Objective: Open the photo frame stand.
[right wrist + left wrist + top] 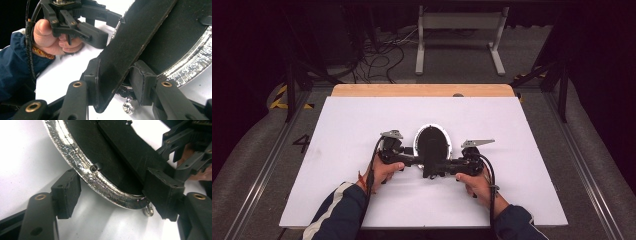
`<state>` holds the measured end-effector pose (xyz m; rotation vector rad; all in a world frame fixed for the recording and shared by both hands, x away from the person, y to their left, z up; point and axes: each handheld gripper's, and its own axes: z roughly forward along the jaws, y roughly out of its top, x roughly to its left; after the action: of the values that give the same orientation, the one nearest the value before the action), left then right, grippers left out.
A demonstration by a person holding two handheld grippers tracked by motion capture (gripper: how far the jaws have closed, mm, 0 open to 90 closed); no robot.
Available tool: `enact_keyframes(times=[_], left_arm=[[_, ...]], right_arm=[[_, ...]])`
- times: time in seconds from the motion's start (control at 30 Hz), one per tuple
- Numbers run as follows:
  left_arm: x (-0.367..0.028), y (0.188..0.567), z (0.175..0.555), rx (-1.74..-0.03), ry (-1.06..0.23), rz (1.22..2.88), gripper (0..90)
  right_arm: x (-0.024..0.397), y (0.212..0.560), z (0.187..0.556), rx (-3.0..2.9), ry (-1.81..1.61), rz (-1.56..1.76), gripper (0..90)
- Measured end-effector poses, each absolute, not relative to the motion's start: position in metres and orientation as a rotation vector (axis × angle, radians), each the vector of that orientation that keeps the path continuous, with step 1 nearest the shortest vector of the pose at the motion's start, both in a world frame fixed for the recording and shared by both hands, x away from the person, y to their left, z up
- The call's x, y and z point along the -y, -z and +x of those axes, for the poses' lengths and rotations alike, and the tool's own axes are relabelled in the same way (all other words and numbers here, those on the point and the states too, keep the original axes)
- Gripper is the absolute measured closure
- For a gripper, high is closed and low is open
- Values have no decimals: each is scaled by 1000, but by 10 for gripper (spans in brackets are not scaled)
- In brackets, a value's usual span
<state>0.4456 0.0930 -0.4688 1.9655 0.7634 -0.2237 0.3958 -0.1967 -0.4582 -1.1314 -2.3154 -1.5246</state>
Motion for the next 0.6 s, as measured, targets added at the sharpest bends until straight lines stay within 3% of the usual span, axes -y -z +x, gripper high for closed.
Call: enact_keyframes(times=[0.23, 0.37, 0.6], left_arm=[[-95, 467, 444, -697, 254, 1931, 399], [-96, 461, 440, -677, 213, 1928, 512], [-95, 459, 437, -627, 170, 1959, 585]], right_arm=[[197, 456, 393, 2346, 1538, -1091, 655], [196, 457, 391, 2364, 1531, -1080, 671], [195, 456, 390, 2373, 1526, -1065, 671]])
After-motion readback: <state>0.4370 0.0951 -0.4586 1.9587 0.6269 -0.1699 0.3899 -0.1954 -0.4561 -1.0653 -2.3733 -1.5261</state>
